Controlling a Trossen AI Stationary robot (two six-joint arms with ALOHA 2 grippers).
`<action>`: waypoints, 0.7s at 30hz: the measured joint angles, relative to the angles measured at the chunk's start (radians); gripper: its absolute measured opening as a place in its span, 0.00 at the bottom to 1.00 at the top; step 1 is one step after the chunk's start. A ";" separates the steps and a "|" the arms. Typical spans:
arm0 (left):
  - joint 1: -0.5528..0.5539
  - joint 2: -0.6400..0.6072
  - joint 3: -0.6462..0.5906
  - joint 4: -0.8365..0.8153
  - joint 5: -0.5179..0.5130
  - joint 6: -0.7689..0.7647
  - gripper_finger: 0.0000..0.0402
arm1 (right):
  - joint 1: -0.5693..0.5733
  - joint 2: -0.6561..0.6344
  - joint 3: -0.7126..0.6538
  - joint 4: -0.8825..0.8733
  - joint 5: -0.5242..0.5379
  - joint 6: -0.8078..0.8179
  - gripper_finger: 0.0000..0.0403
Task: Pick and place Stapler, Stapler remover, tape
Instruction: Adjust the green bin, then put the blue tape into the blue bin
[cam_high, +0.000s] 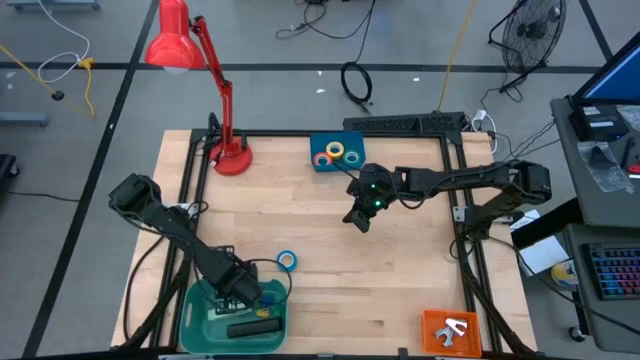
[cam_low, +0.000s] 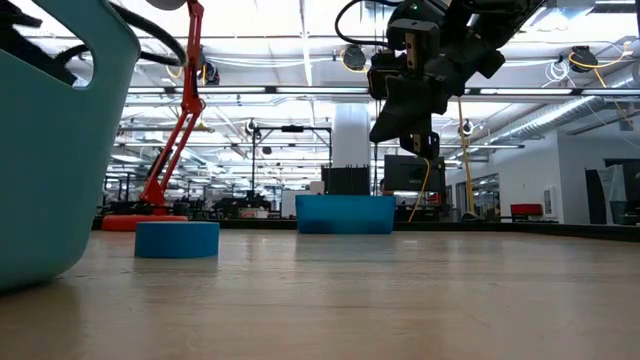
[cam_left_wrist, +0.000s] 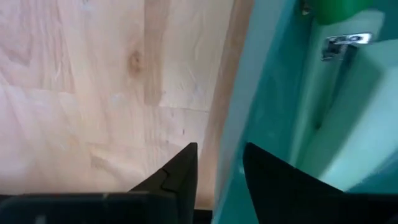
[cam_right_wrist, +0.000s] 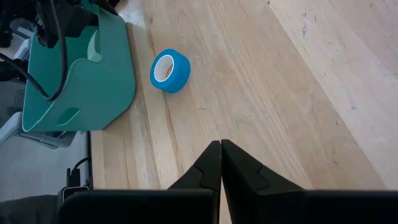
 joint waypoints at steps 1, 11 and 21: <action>0.000 -0.006 0.000 0.000 0.003 -0.004 0.33 | 0.000 0.000 0.000 0.000 0.000 0.000 0.01; 0.011 -0.116 0.000 -0.005 0.019 -0.096 0.37 | 0.000 0.000 0.000 0.000 0.000 -0.001 0.01; 0.082 -0.323 0.000 0.091 -0.069 -0.254 0.37 | 0.000 0.000 0.000 0.000 0.000 -0.007 0.01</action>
